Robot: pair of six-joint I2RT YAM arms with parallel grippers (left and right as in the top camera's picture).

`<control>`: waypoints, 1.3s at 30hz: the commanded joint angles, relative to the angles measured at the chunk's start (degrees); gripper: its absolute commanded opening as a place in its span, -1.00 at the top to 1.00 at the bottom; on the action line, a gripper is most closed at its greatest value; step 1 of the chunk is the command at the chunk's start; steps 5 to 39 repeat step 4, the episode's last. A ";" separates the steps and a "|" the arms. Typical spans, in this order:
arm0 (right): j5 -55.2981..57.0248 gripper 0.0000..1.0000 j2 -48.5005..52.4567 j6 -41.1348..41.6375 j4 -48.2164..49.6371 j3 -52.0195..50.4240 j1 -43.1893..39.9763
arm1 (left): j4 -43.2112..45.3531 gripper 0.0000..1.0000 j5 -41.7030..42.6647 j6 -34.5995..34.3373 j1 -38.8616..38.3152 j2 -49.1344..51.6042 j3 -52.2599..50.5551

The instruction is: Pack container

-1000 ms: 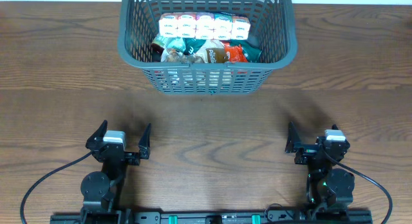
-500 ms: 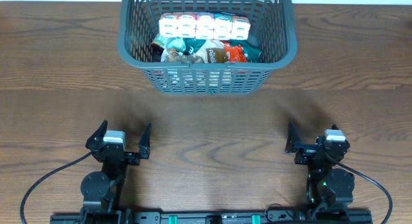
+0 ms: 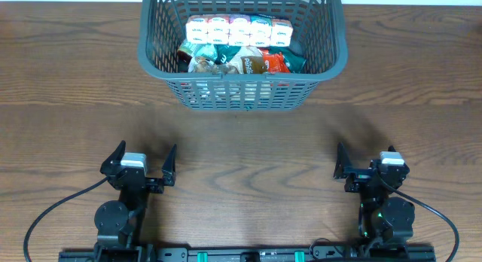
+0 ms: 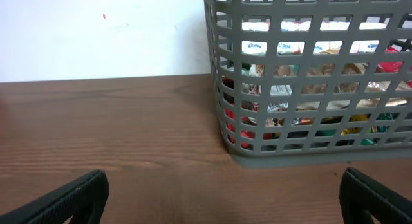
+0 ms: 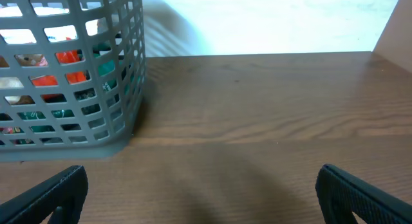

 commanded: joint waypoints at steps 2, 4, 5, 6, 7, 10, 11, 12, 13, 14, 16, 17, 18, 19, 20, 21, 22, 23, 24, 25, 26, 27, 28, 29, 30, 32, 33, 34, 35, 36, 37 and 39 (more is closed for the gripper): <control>-0.42 -0.97 -0.37 -0.66 -0.07 -0.20 0.48 | -0.74 -0.97 1.22 0.76 -0.24 -0.35 -1.66; -0.42 -0.99 -0.37 -0.66 -0.07 -0.20 0.48 | -0.74 -0.97 1.22 0.76 -0.24 -0.35 -1.66; -0.42 -0.99 -0.37 -0.66 -0.07 -0.20 0.48 | -0.74 -0.97 1.22 0.76 -0.24 -0.35 -1.66; -0.42 -0.99 -0.37 -0.66 -0.07 -0.20 0.48 | -0.74 -0.97 1.22 0.76 -0.24 -0.35 -1.66; -0.42 -0.99 -0.37 -0.66 -0.07 -0.20 0.48 | -0.74 -0.97 1.22 0.76 -0.24 -0.35 -1.66; -0.42 -0.99 -0.37 -0.66 -0.07 -0.20 0.48 | -0.74 -0.97 1.22 0.76 -0.24 -0.35 -1.66; -0.42 -0.99 -0.37 -0.66 -0.07 -0.20 0.48 | -0.74 -0.97 1.22 0.76 -0.24 -0.35 -1.66; -0.42 -0.99 -0.37 -0.66 -0.07 -0.20 0.48 | -0.74 -0.97 1.22 0.76 -0.24 -0.35 -1.66; -0.42 -0.99 -0.37 -0.66 -0.07 -0.20 0.48 | -0.74 -0.97 1.22 0.76 -0.24 -0.35 -1.66; -0.42 -0.99 -0.37 -0.66 -0.07 -0.20 0.48 | -0.74 -0.97 1.22 0.76 -0.24 -0.35 -1.66; -0.42 -0.99 -0.37 -0.66 -0.07 -0.20 0.48 | -0.74 -0.97 1.22 0.76 -0.24 -0.35 -1.66; -0.42 -0.99 -0.37 -0.66 -0.07 -0.20 0.48 | -0.74 -0.97 1.22 0.76 -0.24 -0.35 -1.66; -0.42 -0.99 -0.37 -0.66 -0.07 -0.20 0.48 | -0.74 -0.97 1.22 0.76 -0.24 -0.35 -1.66; -0.42 -0.99 -0.37 -0.66 -0.07 -0.20 0.48 | -0.74 -0.97 1.22 0.76 -0.24 -0.35 -1.66; -0.42 -0.99 -0.37 -0.66 -0.07 -0.20 0.48 | -0.74 -0.97 1.22 0.76 -0.24 -0.35 -1.66; -0.42 -0.99 -0.37 -0.66 -0.07 -0.20 0.48 | -0.74 -0.97 1.22 0.76 -0.24 -0.35 -1.66; -0.42 -0.99 -0.37 -0.66 -0.07 -0.20 0.48 | -0.74 -0.97 1.22 0.76 -0.24 -0.35 -1.66; -0.42 -0.99 -0.37 -0.66 -0.07 -0.20 0.48 | -0.74 -0.97 1.22 0.76 -0.24 -0.35 -1.66; -0.42 -0.99 -0.37 -0.66 -0.07 -0.20 0.48 | -0.74 -0.97 1.22 0.76 -0.24 -0.35 -1.66; -0.42 -0.99 -0.37 -0.66 -0.07 -0.20 0.48 | -0.74 -0.97 1.22 0.76 -0.24 -0.35 -1.66; -0.42 -0.99 -0.37 -0.66 -0.07 -0.20 0.48 | -0.74 -0.97 1.22 0.76 -0.24 -0.35 -1.66; -0.42 -0.99 -0.37 -0.66 -0.07 -0.20 0.48 | -0.74 -0.97 1.22 0.76 -0.24 -0.35 -1.66; -0.42 -0.99 -0.37 -0.66 -0.07 -0.20 0.48 | -0.74 -0.97 1.22 0.76 -0.24 -0.35 -1.66; -0.42 -0.99 -0.37 -0.66 -0.07 -0.20 0.48 | -0.74 -0.97 1.22 0.76 -0.24 -0.35 -1.66; -0.42 -0.99 -0.37 -0.66 -0.07 -0.20 0.48 | -0.74 -0.97 1.22 0.76 -0.24 -0.35 -1.66; -0.42 -0.99 -0.37 -0.66 -0.07 -0.20 0.48 | -0.74 -0.97 1.22 0.76 -0.24 -0.35 -1.66; -0.42 -0.99 -0.37 -0.66 -0.07 -0.20 0.48 | -0.74 -0.97 1.22 0.76 -0.24 -0.35 -1.66; -0.42 -0.99 -0.37 -0.66 -0.07 -0.20 0.48 | -0.74 -0.97 1.22 0.76 -0.24 -0.35 -1.66; -0.42 -0.99 -0.37 -0.66 -0.07 -0.20 0.48 | -0.74 -0.97 1.22 0.76 -0.24 -0.35 -1.66; -0.42 -0.99 -0.37 -0.66 -0.07 -0.20 0.48 | -0.74 -0.97 1.22 0.76 -0.24 -0.35 -1.66; -0.42 -0.99 -0.37 -0.66 -0.07 -0.20 0.48 | -0.74 -0.97 1.22 0.76 -0.24 -0.35 -1.66; -0.42 -0.99 -0.37 -0.66 -0.07 -0.20 0.48 | -0.74 -0.97 1.22 0.76 -0.24 -0.35 -1.66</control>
